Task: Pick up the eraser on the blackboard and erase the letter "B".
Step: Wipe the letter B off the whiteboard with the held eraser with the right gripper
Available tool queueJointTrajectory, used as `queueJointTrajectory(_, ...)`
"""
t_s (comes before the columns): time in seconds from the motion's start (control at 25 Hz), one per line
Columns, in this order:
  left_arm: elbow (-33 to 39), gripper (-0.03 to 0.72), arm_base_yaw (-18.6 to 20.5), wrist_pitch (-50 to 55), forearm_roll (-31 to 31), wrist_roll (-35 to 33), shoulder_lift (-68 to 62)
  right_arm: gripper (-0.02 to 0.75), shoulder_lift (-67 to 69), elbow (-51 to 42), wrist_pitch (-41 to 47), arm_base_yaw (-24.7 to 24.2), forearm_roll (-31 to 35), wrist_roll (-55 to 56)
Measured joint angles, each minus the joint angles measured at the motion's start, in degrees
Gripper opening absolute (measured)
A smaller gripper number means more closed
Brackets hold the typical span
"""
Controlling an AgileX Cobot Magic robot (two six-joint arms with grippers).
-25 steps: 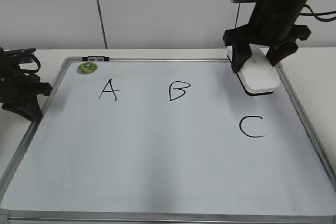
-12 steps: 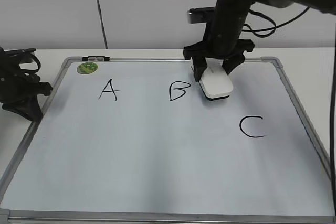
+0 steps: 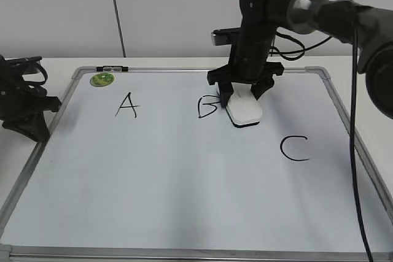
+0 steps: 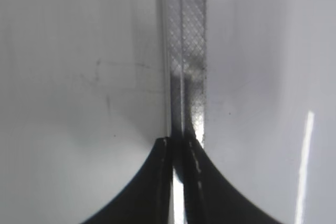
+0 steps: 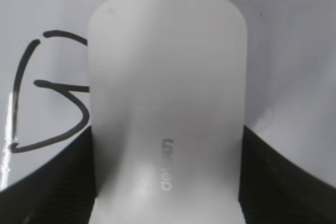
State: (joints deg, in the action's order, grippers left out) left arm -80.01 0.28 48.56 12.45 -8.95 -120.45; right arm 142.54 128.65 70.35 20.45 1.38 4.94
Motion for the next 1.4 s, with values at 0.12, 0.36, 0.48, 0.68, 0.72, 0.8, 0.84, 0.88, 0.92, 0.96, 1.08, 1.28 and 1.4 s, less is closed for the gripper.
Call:
queueJointTrajectory(0.12, 0.0, 0.01, 0.0, 0.0, 0.0, 0.0, 0.0, 0.547, 0.2, 0.1, -0.1, 0.1, 0.0, 0.0)
queueJointTrajectory(0.36, 0.0, 0.01, 0.0, 0.0, 0.0, 0.0, 0.0, 0.547, 1.1, 0.9, 0.0, 0.7, -0.5, 0.0)
queueJointTrajectory(0.48, 0.0, 0.01, 0.0, 0.0, 0.0, 0.0, 0.0, 0.547, 1.3, 1.2, 0.0, 1.9, -2.0, 0.0)
queueJointTrajectory(0.68, 0.0, 0.01, 0.0, 0.0, -0.1, 0.0, 0.0, 0.547, 1.7, 1.3, -2.3, 6.1, -3.6, 0.0)
queueJointTrajectory(0.72, 0.0, 0.01, 0.0, 0.0, -0.1, 0.0, 0.0, 0.547, 1.7, 1.3, -2.7, 7.0, -3.7, 0.0)
queueJointTrajectory(0.8, 0.0, 0.011, 0.0, 0.0, -0.1, 0.0, 0.0, 0.547, 1.8, 1.3, -3.2, 9.1, -3.7, 0.0)
queueJointTrajectory(0.84, 0.0, 0.01, 0.0, 0.0, -0.2, 0.0, 0.0, 0.547, 1.8, 1.3, -3.3, 9.9, -3.7, 0.0)
queueJointTrajectory(0.88, 0.0, 0.011, 0.0, 0.0, -0.2, 0.0, 0.0, 0.547, 1.8, 1.3, -3.4, 10.5, -3.7, 0.0)
queueJointTrajectory(0.92, 0.0, 0.01, 0.0, 0.0, -0.2, 0.0, 0.0, 0.547, 1.8, 1.3, -3.6, 11.0, -3.7, 0.0)
queueJointTrajectory(0.96, 0.0, 0.01, 0.0, 0.0, -0.2, 0.0, 0.0, 0.547, 1.9, 1.5, -3.7, 11.4, -3.7, -0.1)
queueJointTrajectory(1.08, 0.0, 0.01, 0.0, 0.0, -0.3, 0.0, 0.0, 0.547, 2.0, 1.9, -3.7, 11.8, -3.8, -0.2)
queueJointTrajectory(1.28, 0.0, 0.011, 0.0, 0.0, -0.4, 0.0, 0.0, 0.547, 2.6, 3.5, -2.5, 11.8, -4.7, -0.2)
queueJointTrajectory(1.4, 0.0, 0.01, 0.0, 0.0, -0.4, 0.0, 0.0, 0.547, 2.8, 3.7, -2.2, 10.4, -3.3, -0.4)
